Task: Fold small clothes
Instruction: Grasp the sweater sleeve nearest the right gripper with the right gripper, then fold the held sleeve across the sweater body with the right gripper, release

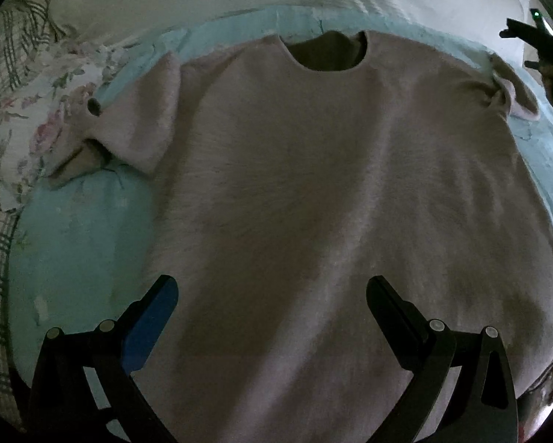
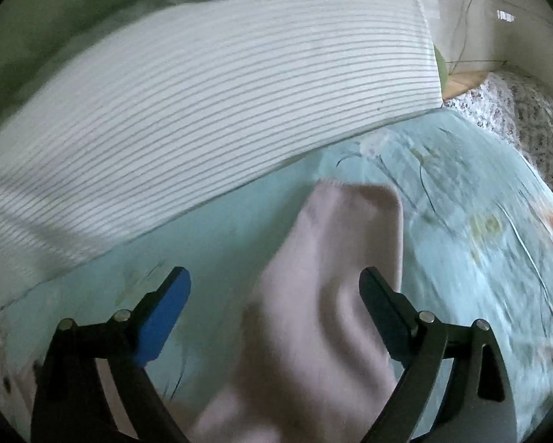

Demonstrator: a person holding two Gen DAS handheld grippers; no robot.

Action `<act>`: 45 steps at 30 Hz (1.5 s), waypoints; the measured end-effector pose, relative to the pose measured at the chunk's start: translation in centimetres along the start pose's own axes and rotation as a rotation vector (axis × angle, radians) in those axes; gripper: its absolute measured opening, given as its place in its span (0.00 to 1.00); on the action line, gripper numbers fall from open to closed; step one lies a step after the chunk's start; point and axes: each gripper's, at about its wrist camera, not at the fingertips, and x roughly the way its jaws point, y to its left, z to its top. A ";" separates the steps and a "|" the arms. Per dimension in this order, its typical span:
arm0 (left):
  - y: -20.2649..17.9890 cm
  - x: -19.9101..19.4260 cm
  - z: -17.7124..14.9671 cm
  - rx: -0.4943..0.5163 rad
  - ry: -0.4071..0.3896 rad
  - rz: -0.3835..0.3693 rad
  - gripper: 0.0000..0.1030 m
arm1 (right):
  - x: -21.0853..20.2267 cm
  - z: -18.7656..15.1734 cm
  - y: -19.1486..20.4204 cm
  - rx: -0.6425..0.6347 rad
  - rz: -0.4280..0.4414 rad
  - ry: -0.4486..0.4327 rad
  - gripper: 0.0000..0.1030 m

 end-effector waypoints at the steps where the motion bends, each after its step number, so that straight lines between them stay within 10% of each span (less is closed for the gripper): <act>1: 0.0 0.5 0.1 -0.003 0.012 -0.002 0.99 | 1.1 0.5 -0.2 0.012 -0.009 0.015 0.89; 7: 0.0 2.7 0.8 -0.030 0.056 -0.011 0.99 | 8.3 0.8 -0.8 -0.070 -0.163 0.174 0.44; 11: 0.3 3.0 1.0 -0.031 0.076 -0.013 0.99 | 6.8 0.2 -1.4 -0.035 -0.070 0.146 0.07; 19: 0.9 1.8 0.5 -0.061 0.031 -0.048 0.99 | -0.6 -3.0 2.4 -0.006 0.302 0.100 0.07; 29: 2.2 -1.0 -0.4 -0.127 -0.028 -0.109 0.99 | -7.0 -13.3 16.7 -0.102 0.738 0.181 0.07; 39: 6.3 -1.8 -1.2 -0.236 -0.061 -0.160 0.99 | -8.0 -27.3 28.6 -0.361 0.882 0.360 0.08; 42: 7.2 -1.5 -1.0 -0.262 -0.061 -0.178 0.99 | -7.1 -30.0 29.3 -0.400 0.882 0.453 0.21; 45: 8.0 -1.0 -0.4 -0.287 -0.063 -0.219 0.99 | -7.4 -31.6 28.9 -0.421 0.888 0.505 0.62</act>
